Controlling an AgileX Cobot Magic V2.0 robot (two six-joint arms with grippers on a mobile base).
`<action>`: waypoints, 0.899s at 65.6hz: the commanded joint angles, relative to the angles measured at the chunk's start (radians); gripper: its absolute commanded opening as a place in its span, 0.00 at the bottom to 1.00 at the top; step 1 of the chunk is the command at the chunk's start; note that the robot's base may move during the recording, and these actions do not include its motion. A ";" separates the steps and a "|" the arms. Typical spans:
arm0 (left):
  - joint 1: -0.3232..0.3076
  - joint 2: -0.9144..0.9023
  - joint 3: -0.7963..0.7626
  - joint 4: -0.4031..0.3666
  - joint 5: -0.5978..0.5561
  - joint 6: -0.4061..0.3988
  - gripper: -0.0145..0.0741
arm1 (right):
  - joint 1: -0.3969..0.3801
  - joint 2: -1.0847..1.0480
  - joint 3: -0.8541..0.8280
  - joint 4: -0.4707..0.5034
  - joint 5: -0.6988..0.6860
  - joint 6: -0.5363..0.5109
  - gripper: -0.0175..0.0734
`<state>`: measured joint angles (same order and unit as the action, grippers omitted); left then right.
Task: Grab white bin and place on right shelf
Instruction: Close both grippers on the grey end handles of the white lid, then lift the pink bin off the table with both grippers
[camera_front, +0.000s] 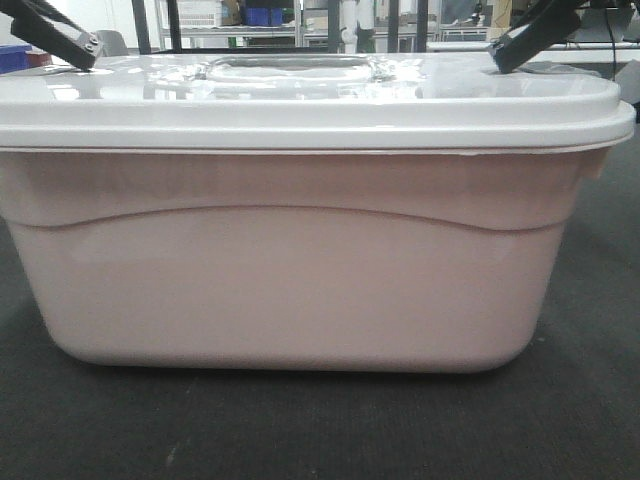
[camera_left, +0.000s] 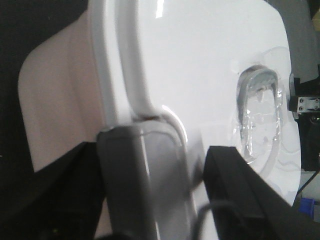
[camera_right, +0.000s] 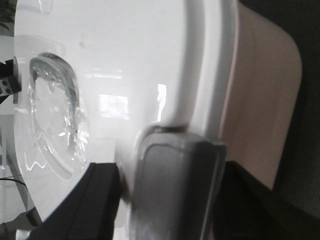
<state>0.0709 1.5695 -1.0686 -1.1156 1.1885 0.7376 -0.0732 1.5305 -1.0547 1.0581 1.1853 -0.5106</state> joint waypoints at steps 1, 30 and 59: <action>-0.011 -0.041 -0.027 -0.059 0.127 0.019 0.48 | 0.005 -0.044 -0.025 0.105 0.105 -0.059 0.66; -0.011 -0.197 -0.099 -0.069 0.127 0.030 0.48 | 0.005 -0.206 -0.037 0.122 0.088 -0.138 0.66; -0.011 -0.412 -0.129 -0.073 0.085 0.030 0.48 | 0.005 -0.405 -0.037 0.174 -0.019 -0.184 0.66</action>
<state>0.0731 1.2291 -1.1604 -1.0531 1.1801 0.7598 -0.0749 1.1843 -1.0547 1.0579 1.1663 -0.6692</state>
